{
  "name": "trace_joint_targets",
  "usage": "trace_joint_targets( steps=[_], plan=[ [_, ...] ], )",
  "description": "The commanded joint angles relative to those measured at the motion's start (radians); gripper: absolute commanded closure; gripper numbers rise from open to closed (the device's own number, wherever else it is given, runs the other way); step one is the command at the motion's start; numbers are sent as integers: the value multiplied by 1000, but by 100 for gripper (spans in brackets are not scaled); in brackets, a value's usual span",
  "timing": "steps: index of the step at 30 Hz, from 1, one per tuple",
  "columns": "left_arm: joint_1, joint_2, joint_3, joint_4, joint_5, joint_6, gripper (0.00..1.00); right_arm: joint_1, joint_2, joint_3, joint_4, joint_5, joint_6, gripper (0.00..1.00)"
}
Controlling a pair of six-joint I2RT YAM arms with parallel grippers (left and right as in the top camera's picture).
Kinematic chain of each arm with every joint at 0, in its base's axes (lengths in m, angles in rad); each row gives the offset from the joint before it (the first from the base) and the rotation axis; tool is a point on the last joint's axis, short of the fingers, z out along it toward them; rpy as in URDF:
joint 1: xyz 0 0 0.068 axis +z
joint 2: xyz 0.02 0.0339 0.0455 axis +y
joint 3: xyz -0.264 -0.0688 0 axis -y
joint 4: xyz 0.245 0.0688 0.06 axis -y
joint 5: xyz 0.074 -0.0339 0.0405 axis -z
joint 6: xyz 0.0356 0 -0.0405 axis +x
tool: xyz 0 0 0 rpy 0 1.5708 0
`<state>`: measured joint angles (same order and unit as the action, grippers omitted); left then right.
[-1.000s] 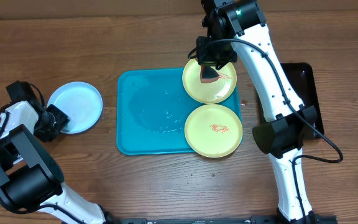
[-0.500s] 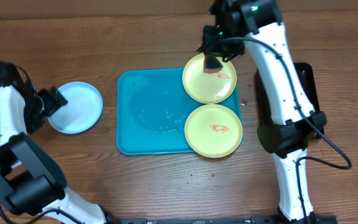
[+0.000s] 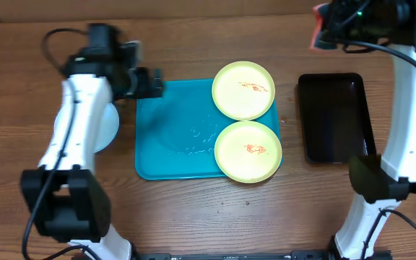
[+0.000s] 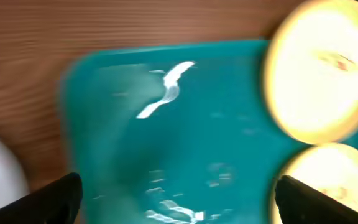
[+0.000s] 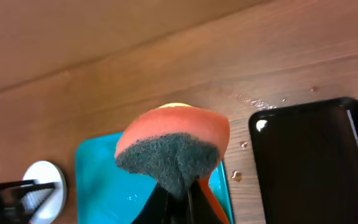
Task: Clean dirty plates on tray and stack at the side
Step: 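Release the white plate and raise the left gripper away, then grip the lower yellow-green plate's rim with the left gripper and pull it left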
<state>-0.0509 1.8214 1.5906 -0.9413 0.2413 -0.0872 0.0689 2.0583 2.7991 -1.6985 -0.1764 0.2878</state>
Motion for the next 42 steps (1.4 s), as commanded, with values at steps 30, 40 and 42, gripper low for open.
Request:
trace_joint_targets(
  steps=[30,40,42],
  plan=[
    [-467,72,-252,-13,27,-353,53,-169,-388,-995,189,63,-4,96],
    [-467,72,-328,59,15,-409,63,-169,-388,-996,191,63,-5,96],
    [-468,72,-328,62,14,-411,67,-169,-388,-996,191,63,-5,96]
  ],
)
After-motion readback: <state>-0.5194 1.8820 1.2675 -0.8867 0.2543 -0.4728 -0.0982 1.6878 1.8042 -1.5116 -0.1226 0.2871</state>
